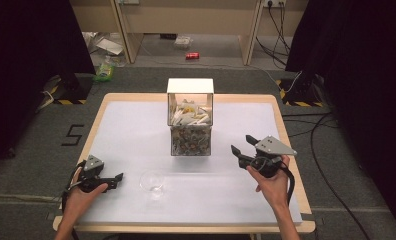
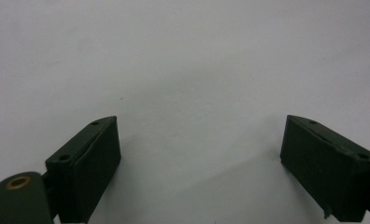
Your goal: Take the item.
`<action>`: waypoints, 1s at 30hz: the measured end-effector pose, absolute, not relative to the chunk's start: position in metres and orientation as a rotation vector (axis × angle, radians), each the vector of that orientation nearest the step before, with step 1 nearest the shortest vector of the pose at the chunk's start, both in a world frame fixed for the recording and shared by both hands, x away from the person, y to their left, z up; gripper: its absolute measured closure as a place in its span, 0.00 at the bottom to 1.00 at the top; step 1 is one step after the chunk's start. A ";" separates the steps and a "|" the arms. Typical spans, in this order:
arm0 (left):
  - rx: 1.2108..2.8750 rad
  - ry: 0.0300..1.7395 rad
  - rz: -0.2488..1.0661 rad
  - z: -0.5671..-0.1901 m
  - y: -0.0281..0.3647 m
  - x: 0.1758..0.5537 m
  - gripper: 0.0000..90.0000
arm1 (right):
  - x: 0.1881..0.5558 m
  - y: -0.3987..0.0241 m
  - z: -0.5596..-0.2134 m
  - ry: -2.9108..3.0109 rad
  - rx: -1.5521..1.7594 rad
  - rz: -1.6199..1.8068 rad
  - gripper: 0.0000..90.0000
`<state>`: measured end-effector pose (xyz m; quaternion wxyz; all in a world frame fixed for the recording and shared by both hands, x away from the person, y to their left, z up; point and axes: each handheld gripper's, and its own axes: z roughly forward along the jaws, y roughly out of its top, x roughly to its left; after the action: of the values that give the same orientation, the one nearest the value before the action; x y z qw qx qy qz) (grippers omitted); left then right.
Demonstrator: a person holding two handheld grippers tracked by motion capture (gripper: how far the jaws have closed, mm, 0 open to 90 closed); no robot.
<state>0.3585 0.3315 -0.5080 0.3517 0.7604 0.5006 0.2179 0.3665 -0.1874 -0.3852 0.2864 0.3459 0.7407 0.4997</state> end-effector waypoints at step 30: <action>1.968 1.295 0.563 -0.508 0.332 0.358 0.13 | 0.384 -0.128 -0.329 1.960 0.740 1.467 0.54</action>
<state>0.3585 0.3315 -0.5080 0.3521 0.7605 0.5004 0.2174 0.3841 -0.1285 -0.3293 0.2881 0.2769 0.7338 0.5494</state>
